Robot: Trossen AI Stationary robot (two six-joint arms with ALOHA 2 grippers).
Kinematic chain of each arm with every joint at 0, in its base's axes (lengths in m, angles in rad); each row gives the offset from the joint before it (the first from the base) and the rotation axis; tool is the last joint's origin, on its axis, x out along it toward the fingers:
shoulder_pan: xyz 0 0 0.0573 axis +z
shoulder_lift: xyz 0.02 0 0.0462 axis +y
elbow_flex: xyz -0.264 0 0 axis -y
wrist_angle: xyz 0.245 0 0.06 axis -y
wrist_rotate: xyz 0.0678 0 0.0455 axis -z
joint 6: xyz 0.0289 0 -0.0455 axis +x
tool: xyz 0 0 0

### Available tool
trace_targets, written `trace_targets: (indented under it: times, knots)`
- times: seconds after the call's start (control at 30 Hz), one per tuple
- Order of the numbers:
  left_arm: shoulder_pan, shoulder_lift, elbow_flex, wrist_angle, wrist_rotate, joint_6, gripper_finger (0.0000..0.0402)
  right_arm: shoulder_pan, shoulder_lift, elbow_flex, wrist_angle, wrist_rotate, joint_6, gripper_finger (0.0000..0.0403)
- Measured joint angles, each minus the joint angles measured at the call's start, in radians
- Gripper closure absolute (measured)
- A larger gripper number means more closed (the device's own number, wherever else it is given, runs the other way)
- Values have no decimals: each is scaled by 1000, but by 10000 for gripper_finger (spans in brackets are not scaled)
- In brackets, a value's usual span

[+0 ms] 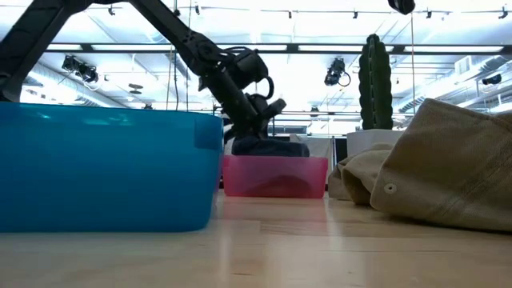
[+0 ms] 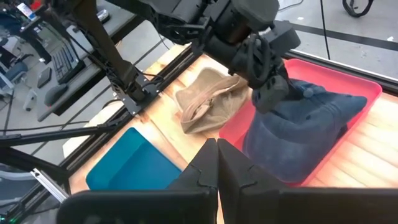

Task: Pick & Place hat
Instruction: Put the blue cap into the pink bin

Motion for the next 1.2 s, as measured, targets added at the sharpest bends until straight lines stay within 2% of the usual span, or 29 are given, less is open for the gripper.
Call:
trace_targets:
  times: [0.2,0.67,0.8,0.97,1.07,1.2]
  knots:
    - [-12,2,1,2,-110,-12,397,0,0,0,6,0,-4,403]
    - [35,2,1,8,-103,-117,391,-2,0,0,-3,0,-18,403]
    - [33,3,5,7,-92,-118,367,-12,0,0,-56,1,35,403]
    - [27,3,30,8,-92,-115,323,-27,1,0,-203,7,176,403]
    - [27,3,50,8,-91,-93,299,-42,5,0,-297,-36,263,403]
    - [27,3,79,7,-91,-59,273,-49,13,0,-347,-72,303,403]
